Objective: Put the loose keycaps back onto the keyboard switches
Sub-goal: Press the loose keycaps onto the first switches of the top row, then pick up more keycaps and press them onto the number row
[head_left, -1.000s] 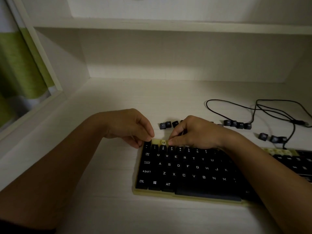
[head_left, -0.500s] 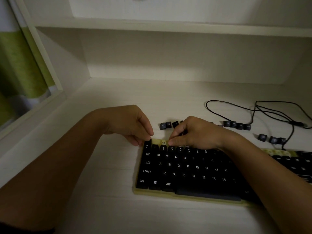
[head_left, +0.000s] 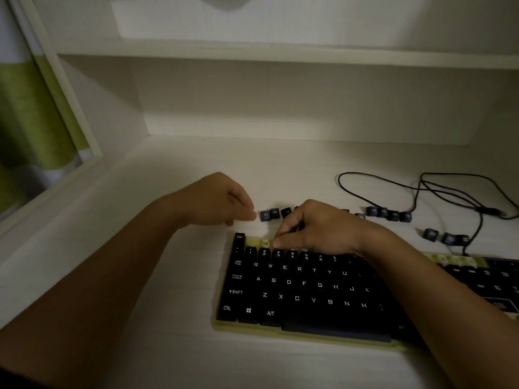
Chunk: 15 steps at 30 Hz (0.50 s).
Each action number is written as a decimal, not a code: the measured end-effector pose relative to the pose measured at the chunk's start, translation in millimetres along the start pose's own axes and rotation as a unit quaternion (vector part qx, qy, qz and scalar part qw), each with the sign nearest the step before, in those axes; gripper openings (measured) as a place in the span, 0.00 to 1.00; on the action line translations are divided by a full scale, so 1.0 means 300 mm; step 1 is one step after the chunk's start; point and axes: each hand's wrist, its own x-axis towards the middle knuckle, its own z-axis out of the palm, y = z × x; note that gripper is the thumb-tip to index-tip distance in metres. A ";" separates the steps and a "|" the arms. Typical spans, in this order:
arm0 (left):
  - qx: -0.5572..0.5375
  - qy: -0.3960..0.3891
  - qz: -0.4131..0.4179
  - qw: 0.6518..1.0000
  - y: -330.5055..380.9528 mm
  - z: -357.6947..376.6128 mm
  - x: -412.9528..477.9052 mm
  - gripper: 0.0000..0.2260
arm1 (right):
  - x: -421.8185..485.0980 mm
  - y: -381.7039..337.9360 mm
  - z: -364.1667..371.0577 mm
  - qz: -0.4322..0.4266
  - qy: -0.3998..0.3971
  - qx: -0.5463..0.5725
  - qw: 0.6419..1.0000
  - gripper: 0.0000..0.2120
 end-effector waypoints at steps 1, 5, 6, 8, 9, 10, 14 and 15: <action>0.011 0.015 0.007 1.000 -0.001 0.020 0.018 0.10 | 0.001 0.002 0.000 -0.002 0.001 -0.003 1.000 0.09; 0.112 0.014 0.037 0.993 0.007 0.067 0.072 0.21 | 0.007 0.006 0.001 -0.001 0.003 -0.003 1.000 0.09; 0.114 0.016 0.037 0.993 0.011 0.071 0.081 0.21 | 0.007 0.007 -0.001 -0.002 0.001 -0.001 1.000 0.09; 0.123 0.026 0.039 0.991 0.015 0.079 0.093 0.20 | 0.007 0.006 0.002 -0.002 0.002 0.002 1.000 0.08; 0.132 0.033 0.042 0.990 0.018 0.084 0.099 0.17 | 0.007 0.006 0.002 -0.002 0.003 0.002 1.000 0.08; 0.136 0.041 0.046 0.989 0.021 0.090 0.103 0.14 | 0.007 0.008 0.002 -0.002 0.004 0.002 1.000 0.08; 0.127 0.055 0.053 0.989 0.034 0.096 0.095 0.05 | 0.007 0.009 0.001 -0.001 0.006 0.000 1.000 0.07; 0.125 0.057 0.054 0.989 0.037 0.095 0.090 0.05 | 0.005 0.009 0.002 0.000 0.004 0.000 1.000 0.08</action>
